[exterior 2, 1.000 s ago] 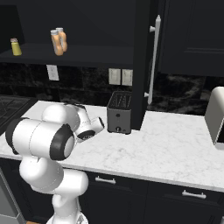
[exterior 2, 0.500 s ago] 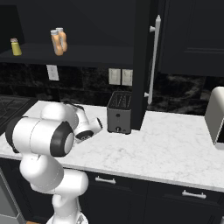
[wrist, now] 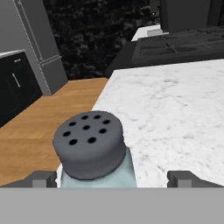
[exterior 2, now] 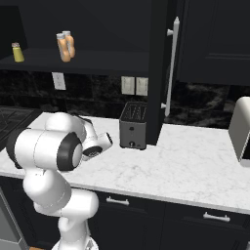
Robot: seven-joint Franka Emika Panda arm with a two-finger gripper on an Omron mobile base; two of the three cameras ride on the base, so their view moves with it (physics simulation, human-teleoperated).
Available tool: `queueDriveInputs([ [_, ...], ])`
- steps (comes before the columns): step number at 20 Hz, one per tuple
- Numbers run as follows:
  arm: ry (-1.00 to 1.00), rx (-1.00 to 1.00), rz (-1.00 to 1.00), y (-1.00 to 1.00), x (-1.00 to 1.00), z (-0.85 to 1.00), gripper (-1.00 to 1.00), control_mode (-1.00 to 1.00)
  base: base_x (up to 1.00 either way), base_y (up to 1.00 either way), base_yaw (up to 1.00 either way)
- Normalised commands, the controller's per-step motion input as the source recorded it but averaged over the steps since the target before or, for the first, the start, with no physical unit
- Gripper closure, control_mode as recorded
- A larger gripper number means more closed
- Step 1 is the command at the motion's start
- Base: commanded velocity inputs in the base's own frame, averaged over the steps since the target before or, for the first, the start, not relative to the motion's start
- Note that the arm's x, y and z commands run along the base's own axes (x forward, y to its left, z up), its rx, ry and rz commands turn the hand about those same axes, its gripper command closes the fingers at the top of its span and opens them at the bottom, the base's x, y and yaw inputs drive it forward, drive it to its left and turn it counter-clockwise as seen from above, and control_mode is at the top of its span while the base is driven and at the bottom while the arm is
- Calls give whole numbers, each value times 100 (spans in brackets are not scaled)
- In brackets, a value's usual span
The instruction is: Put the shaker and condiment bottle from the counter next to their counterparts in the cabinet.
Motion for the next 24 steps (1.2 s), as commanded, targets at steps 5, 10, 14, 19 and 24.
queueDriveInputs([
  [5, 1, 0, 0, 11, 0, -7, -100, -100, 0, 0, 0],
  [10, 0, 0, 0, 5, 0, -1, -100, -100, 0, 0, 0],
  [14, 0, 0, 0, 0, 0, 0, -100, -100, 0, 0, 0],
  [19, 0, 0, 0, 0, 0, 0, 100, -100, 0, 0, 0],
  [24, 0, 0, 0, 0, 0, 0, 100, -100, 0, 0, 0],
])
